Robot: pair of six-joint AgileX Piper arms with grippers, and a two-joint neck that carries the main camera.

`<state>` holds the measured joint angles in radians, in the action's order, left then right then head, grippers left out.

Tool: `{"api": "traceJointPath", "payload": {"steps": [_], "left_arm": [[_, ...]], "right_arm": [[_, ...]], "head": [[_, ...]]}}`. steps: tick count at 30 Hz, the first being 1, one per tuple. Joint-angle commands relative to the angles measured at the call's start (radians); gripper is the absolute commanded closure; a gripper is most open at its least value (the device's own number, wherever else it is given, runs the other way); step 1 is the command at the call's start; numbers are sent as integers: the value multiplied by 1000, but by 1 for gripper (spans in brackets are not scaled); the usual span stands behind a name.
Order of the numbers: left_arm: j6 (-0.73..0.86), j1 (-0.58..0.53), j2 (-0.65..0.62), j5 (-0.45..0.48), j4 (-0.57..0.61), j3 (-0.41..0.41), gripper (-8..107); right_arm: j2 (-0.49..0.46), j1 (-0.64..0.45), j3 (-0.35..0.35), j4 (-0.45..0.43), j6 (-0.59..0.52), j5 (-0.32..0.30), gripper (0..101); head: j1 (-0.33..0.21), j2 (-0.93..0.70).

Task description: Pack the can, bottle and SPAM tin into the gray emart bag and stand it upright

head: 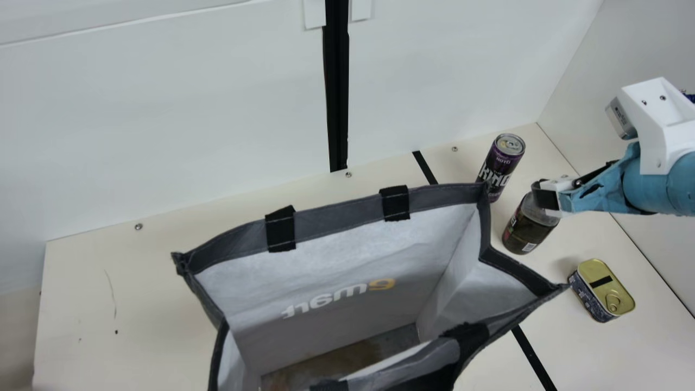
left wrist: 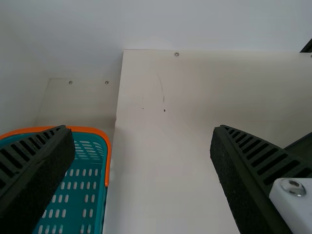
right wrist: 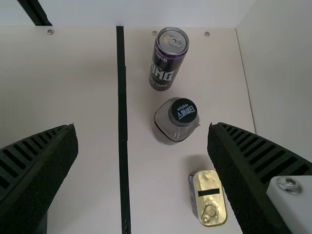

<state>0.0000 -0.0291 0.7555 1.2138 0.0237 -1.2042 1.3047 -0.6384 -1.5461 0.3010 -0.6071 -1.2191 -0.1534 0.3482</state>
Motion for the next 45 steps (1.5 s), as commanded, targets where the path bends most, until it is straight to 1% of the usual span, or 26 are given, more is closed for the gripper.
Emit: {"api": "traceJointPath", "payload": {"steps": [1,23,29,34,45], "left_arm": [[0,0,0,0,0,0,9],[0,0,0,0,0,0,9],[9,-16,7,-11,4,-5,9],[30,-29,21,-23,24,-19,9],[121,-20,72,-35,117,-79,9]], "right_arm": [[0,0,0,0,0,0,6],[0,0,0,0,0,0,6],[0,0,0,0,0,0,6],[0,0,0,0,0,0,6],[0,0,0,0,0,0,6]], "head": [[-21,1],[-21,1],[-21,1],[-21,1],[-21,1]]}}
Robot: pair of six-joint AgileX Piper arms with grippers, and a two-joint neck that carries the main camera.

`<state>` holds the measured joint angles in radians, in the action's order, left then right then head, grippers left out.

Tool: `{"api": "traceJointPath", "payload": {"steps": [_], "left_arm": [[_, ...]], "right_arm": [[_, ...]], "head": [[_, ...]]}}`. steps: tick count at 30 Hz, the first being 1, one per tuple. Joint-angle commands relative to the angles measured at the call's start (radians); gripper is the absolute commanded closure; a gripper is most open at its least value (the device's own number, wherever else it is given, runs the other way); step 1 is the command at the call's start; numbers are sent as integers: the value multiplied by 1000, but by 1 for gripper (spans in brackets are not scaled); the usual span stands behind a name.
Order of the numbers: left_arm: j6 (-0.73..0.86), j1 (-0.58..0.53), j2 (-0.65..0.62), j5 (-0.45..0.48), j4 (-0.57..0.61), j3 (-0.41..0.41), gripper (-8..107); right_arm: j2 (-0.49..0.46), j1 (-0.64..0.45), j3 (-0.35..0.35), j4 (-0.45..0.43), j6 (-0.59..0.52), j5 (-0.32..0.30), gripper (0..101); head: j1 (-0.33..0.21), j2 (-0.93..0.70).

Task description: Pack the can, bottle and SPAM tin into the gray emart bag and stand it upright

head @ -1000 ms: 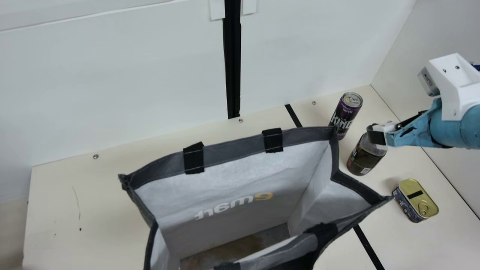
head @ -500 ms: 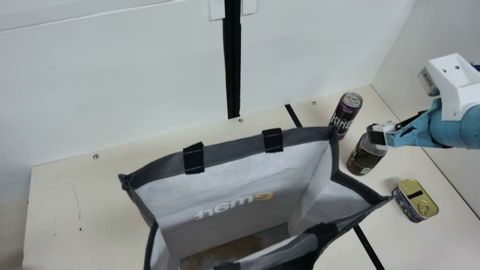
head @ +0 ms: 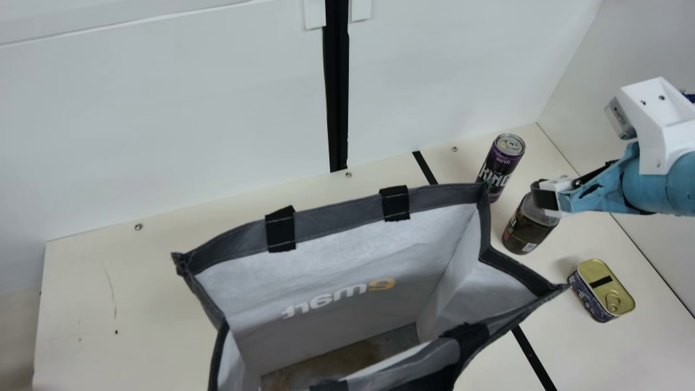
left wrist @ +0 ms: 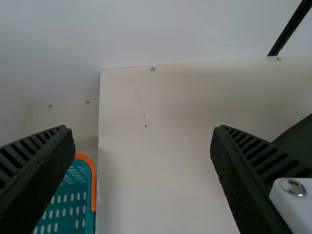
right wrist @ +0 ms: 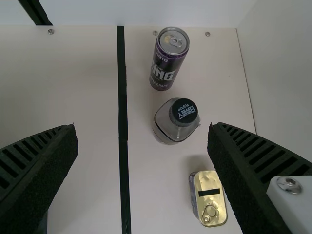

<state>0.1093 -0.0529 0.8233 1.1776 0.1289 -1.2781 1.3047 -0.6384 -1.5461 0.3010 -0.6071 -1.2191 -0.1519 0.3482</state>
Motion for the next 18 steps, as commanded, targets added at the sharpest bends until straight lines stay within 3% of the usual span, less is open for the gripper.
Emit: {"api": "traceJointPath", "payload": {"steps": [1,18], "left_arm": [[19,6,10,1,20,-11,9],[173,27,148,-12,124,-143,9]], "right_arm": [[0,0,0,0,0,0,6],[0,0,0,0,0,0,6]], "head": [[-23,1],[-23,1]]}}
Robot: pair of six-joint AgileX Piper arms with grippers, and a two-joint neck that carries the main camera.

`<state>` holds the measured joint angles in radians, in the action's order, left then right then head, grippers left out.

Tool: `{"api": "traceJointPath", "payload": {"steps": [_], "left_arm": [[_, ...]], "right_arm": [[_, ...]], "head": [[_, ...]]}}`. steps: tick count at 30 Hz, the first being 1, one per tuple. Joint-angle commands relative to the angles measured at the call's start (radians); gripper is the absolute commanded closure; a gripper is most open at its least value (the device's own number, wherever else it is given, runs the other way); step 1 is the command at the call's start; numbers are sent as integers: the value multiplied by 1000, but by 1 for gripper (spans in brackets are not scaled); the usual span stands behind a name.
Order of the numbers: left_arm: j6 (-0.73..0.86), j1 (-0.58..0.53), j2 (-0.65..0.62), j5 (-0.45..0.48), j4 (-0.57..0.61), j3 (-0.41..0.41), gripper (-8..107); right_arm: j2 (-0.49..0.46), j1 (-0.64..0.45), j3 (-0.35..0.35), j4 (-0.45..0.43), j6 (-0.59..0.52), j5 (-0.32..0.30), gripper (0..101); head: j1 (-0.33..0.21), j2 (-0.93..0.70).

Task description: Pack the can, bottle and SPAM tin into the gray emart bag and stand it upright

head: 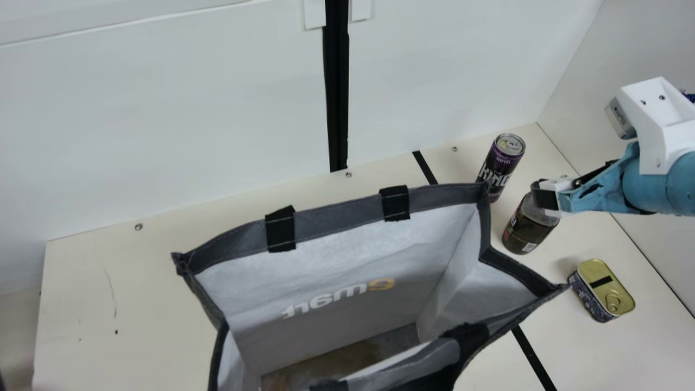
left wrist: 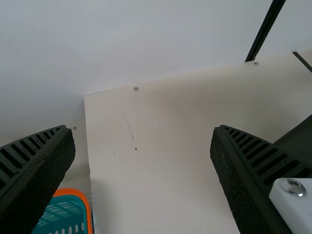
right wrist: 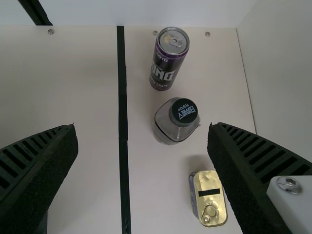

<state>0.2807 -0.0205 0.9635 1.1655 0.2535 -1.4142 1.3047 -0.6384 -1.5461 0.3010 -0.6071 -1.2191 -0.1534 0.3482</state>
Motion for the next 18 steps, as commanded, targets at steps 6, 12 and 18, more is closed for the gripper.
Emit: {"api": "traceJointPath", "payload": {"steps": [6,12,18], "left_arm": [[-3,-79,58,-14,-36,-60,9],[-43,-185,106,-24,-98,-121,9],[-95,-289,151,-26,-165,-184,9]], "right_arm": [[0,0,0,0,0,0,6],[0,0,0,0,0,0,6],[0,0,0,0,0,0,6]], "head": [[-21,1],[-21,1],[-21,1]]}}
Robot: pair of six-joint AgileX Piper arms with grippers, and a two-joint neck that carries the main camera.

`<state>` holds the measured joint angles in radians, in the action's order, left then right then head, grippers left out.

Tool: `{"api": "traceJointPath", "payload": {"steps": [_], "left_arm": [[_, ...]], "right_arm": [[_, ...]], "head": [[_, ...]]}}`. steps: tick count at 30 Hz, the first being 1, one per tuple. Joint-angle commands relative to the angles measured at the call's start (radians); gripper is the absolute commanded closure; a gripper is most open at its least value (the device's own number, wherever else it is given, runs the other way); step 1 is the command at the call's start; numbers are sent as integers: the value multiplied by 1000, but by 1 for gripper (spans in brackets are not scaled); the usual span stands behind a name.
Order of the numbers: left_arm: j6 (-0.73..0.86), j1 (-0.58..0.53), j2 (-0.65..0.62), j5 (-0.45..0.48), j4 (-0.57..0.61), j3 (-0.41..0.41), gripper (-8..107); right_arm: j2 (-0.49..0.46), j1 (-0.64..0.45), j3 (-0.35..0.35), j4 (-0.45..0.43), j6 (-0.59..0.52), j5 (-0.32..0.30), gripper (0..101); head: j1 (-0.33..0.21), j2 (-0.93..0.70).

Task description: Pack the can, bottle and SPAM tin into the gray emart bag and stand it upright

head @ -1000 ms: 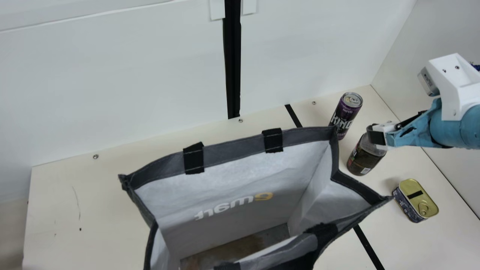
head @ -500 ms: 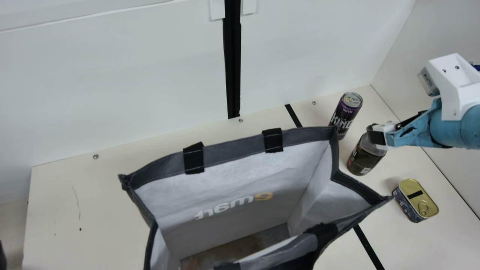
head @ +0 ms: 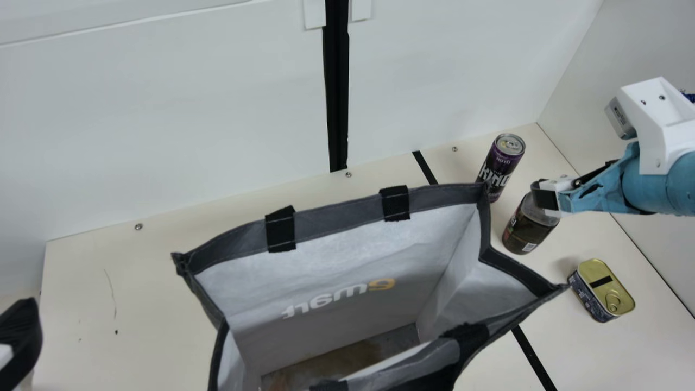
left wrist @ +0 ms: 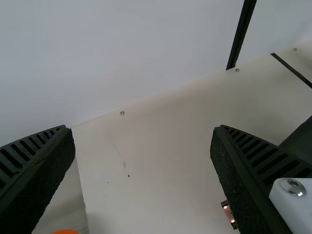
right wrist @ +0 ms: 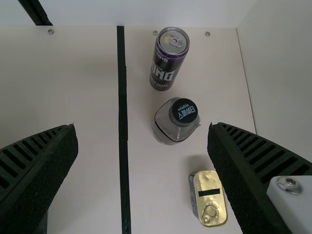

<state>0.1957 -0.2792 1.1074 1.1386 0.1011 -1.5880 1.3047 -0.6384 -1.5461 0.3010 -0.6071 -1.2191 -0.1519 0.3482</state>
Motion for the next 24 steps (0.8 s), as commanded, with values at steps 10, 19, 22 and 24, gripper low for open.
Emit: {"api": "traceJointPath", "payload": {"steps": [10,19,22,24], "left_arm": [[-82,-164,67,11,-95,-105,9],[-108,-241,114,15,-121,-184,9],[-108,-267,129,15,-128,-211,9],[-108,-286,139,15,-130,-232,9]], "right_arm": [[0,0,0,0,0,0,6],[0,0,0,0,0,0,6],[0,0,0,0,0,0,6],[0,0,0,0,0,0,6]], "head": [[-23,1],[-23,1],[-23,1],[-23,1]]}}
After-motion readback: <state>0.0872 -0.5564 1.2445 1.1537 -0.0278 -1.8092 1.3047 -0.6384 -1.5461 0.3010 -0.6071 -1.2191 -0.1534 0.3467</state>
